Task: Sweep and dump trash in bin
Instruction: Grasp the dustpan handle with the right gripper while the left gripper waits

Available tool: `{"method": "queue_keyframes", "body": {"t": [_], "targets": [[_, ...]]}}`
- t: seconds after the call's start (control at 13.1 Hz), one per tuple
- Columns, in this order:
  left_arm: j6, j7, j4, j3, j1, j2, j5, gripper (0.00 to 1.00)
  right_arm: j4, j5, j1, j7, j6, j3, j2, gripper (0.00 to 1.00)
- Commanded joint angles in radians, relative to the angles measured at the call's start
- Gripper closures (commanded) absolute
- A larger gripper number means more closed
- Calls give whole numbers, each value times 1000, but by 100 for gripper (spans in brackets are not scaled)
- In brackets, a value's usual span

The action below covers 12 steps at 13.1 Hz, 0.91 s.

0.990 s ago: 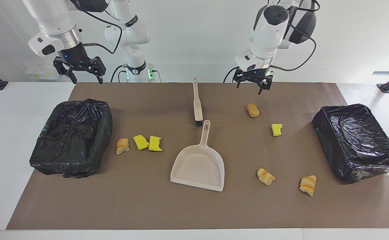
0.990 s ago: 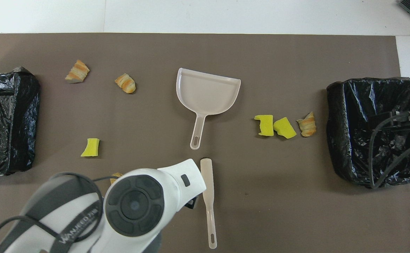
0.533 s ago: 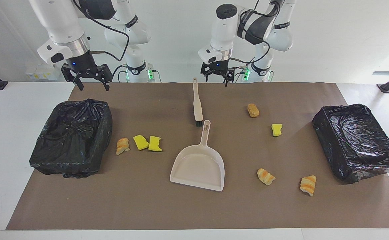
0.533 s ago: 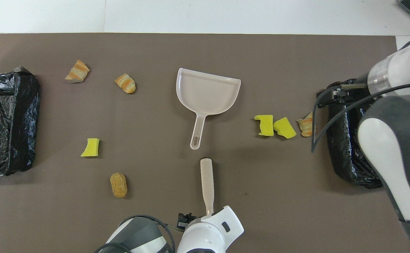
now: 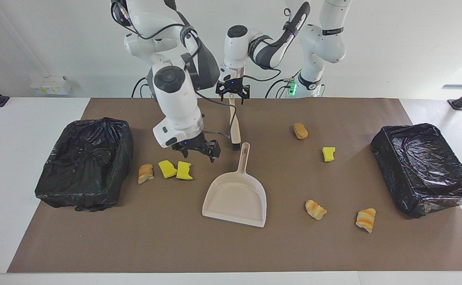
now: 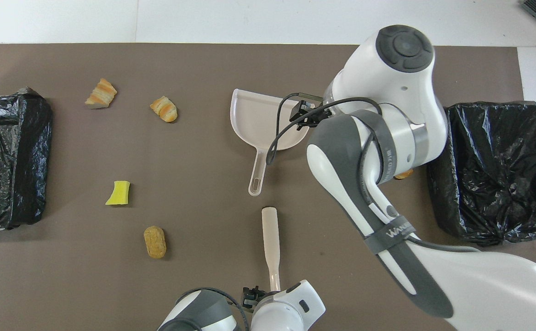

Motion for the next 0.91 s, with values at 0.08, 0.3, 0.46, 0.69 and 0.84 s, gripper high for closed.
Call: {"method": "queue_keyframes", "body": {"t": [0.08,0.3,0.46,0.69,0.84], "targets": [[69,-105,-35,19,-41,12,78,0,50,32,93,122,86,10,102,0],[120,-150,-36,17,-52,39,80,12,8,25,151,130,98,10,106,0],[131,-158,-39,19,-61,48,80,28,-37,37,150,116,127,12,106,0],[122,-158,-39,19,-60,48,78,65,-107,40,150,93,149,12,101,0],[119,-158,-39,19,-60,48,78,82,-121,40,150,93,146,12,95,5]]}}
